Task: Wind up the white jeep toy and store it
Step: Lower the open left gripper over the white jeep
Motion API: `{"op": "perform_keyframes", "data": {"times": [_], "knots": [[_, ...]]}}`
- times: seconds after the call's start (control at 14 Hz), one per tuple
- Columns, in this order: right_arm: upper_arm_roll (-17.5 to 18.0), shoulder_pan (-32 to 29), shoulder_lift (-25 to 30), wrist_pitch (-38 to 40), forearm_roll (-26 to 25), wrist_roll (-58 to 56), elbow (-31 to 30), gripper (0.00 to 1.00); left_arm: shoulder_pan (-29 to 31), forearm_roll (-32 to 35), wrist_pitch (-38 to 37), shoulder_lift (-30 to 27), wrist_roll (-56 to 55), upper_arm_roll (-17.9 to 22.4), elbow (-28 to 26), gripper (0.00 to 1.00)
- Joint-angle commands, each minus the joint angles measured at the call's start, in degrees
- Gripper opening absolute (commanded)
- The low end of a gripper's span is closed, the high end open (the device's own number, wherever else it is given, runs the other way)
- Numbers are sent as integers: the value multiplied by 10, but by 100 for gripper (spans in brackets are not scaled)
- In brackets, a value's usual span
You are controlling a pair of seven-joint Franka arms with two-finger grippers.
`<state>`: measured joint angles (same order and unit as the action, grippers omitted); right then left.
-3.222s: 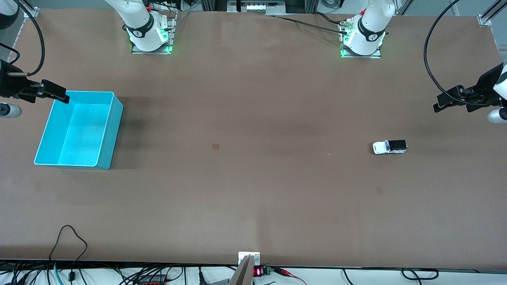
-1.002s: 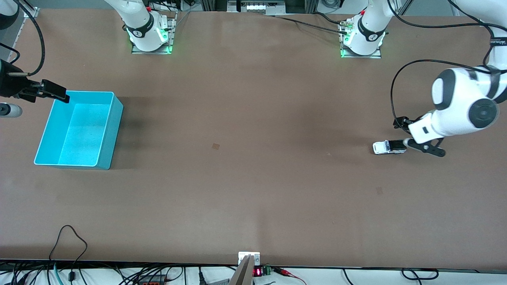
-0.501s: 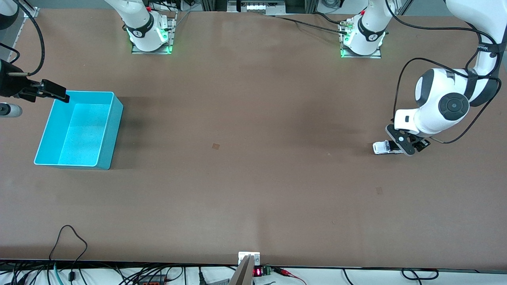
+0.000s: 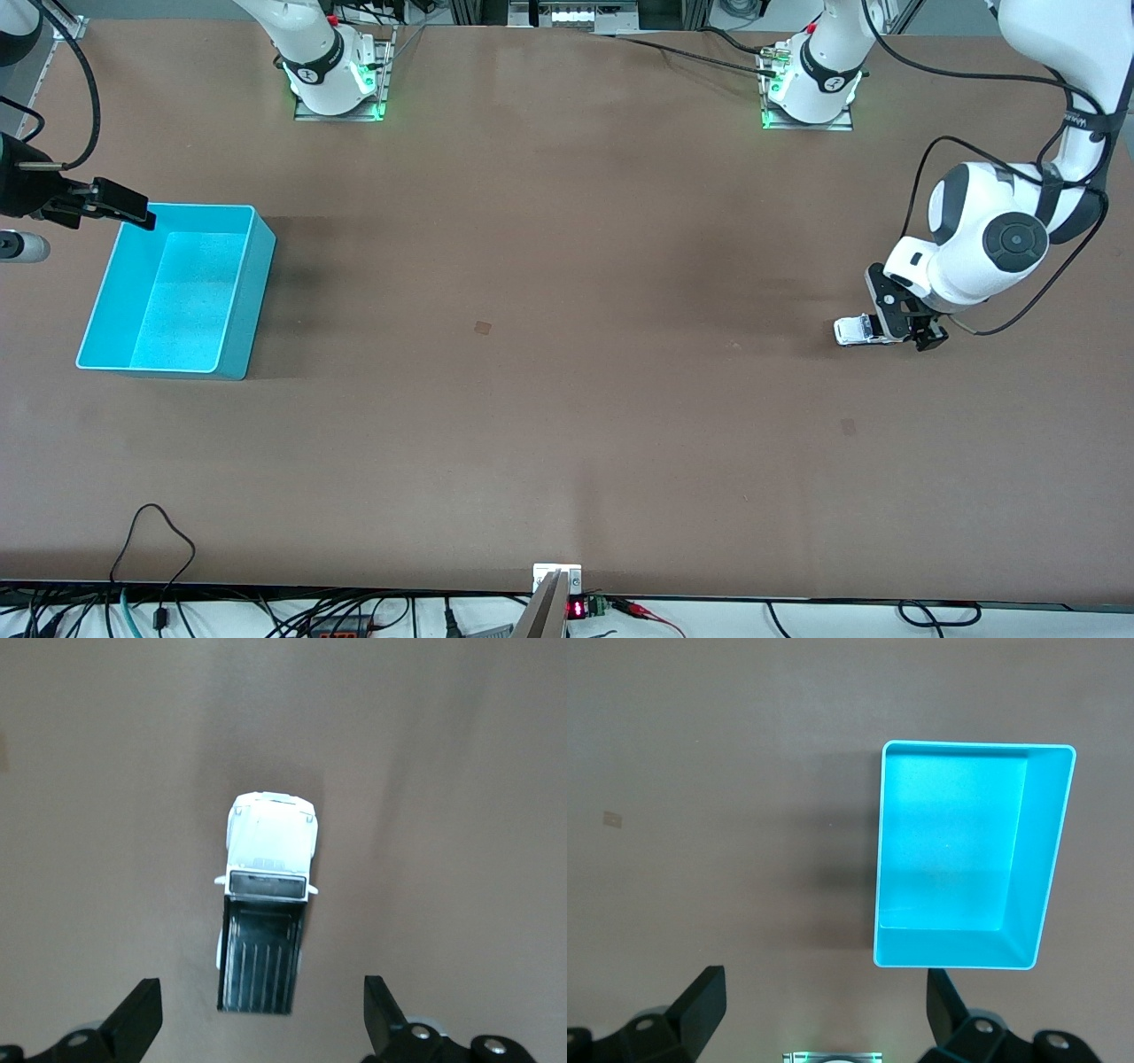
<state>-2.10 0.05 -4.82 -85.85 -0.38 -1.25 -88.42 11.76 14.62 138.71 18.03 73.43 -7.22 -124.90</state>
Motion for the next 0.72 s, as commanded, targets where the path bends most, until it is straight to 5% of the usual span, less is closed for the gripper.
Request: {"op": "perform_keyframes", "data": {"times": [0.0,0.64], "knots": [[1,-1,9,5,-2,-10,-7,100,12,11,22,12,30,-10,-3,100],[0,-1,9,6,-2,-10,-7,100,34,11,37,24,50,-24,-7,100]]}}
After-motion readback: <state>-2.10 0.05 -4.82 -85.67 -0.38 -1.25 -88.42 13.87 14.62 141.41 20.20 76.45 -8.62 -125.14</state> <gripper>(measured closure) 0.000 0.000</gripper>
